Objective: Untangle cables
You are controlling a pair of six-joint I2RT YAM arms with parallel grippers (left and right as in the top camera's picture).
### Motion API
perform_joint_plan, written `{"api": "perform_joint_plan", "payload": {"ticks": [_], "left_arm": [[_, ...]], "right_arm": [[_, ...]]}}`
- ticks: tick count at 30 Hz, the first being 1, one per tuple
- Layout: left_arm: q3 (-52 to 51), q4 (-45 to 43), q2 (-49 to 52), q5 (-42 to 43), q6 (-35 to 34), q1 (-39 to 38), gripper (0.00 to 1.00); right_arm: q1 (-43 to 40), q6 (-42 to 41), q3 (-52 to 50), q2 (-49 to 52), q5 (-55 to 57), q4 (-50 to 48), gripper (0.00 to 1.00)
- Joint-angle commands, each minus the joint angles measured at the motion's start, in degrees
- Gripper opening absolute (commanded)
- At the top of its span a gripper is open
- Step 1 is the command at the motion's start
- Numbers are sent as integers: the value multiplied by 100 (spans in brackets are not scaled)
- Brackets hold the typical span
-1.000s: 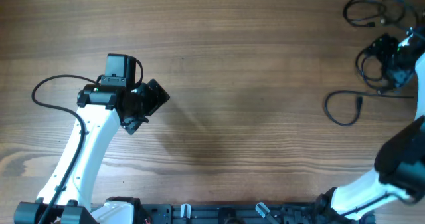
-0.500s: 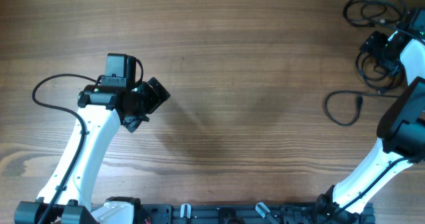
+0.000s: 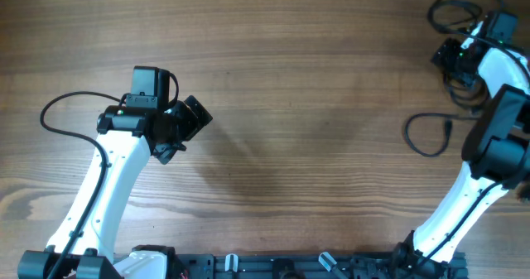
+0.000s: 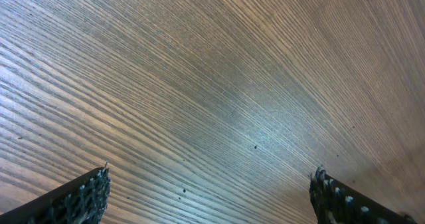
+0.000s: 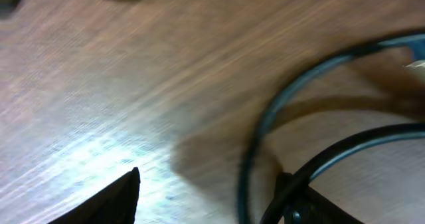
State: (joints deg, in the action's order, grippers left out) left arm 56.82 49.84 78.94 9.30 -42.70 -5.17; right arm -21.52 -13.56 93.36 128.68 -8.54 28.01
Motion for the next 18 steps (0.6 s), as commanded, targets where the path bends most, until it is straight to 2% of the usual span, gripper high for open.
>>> {"api": "perform_joint_plan", "payload": {"ticks": [1, 8, 11, 15, 17, 18], "left_arm": [[-57, -20, 57, -35, -17, 15, 98], [-57, -11, 57, -33, -17, 15, 98], [-57, -11, 57, -33, -17, 15, 98], [-57, -15, 57, -35, -17, 15, 98], [-57, -15, 57, -35, -17, 15, 98], [-57, -15, 59, -35, -17, 15, 98]], "right_arm": [[223, -17, -92, 315, -262, -151, 68], [264, 15, 57, 310, -308, -404, 70], [264, 120, 433, 205, -903, -323, 70], [236, 153, 894, -332, -579, 337, 85], [175, 28, 977, -726, -367, 632, 99], [127, -221, 977, -916, -278, 761, 100]]}}
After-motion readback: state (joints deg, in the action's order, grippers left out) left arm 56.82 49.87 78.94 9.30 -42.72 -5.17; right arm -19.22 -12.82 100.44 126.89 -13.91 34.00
